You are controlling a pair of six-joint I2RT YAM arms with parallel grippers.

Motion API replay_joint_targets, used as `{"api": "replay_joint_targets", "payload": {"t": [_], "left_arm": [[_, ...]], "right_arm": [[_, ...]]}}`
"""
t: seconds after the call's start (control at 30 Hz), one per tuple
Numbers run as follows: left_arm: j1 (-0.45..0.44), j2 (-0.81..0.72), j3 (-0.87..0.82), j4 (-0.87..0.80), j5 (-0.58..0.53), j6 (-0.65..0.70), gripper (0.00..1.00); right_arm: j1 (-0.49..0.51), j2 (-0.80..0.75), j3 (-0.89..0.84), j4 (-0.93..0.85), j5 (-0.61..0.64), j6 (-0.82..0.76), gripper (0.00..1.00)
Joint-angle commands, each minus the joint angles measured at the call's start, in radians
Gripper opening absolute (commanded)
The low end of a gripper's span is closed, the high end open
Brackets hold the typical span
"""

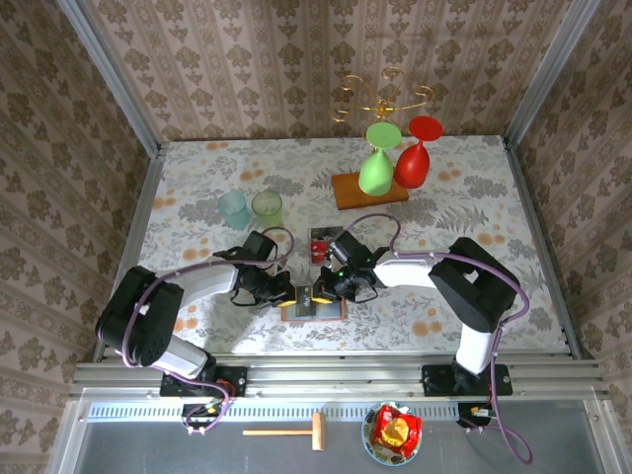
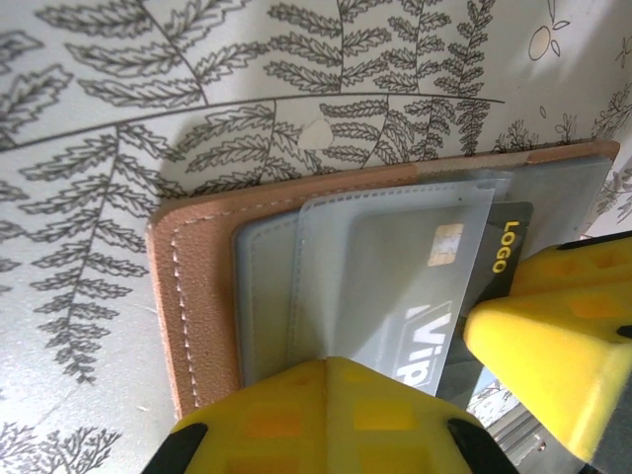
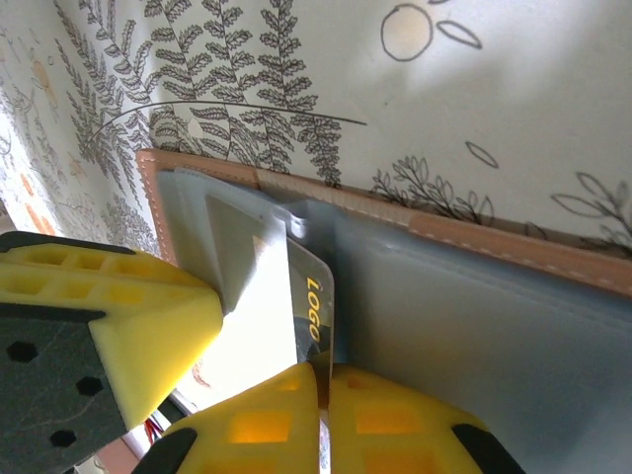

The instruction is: Take the credit cards out of the card holder

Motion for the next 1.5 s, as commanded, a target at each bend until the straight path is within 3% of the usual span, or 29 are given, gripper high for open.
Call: {"api": "replay_joint_targets", "payload": {"t": [0.0, 0.47, 0.8, 1.1, 1.3, 1.47], "left_arm": [[0.013, -0.019, -0.032, -0.053, -0.045, 0.011, 0.03], [0.016, -0.096, -0.003, -0.058, -0.048, -0.007, 0.05], [0.041, -0.149, -0.018, -0.124, -0.113, 0.033, 0.28], [0.038, -0.092, -0.079, -0.016, -0.029, 0.003, 0.31], [0.032, -0.123, -0.094, 0.001, -0.018, -0.018, 0.3], [0.032, -0.148, -0.1, 0.017, -0.009, -0.032, 0.3]], "right_arm": [[-0.021, -0.042, -0.047, -0.029, 0.029, -0.001, 0.06], [-0.068, -0.214, -0.054, -0.183, 0.082, -0.107, 0.01], [-0.111, -0.291, 0.056, -0.372, 0.138, -0.3, 0.0], [-0.122, -0.289, 0.178, -0.466, 0.169, -0.469, 0.0], [-0.123, -0.26, 0.301, -0.566, 0.218, -0.701, 0.0], [-0.123, -0.188, 0.443, -0.67, 0.27, -1.024, 0.0]]}}
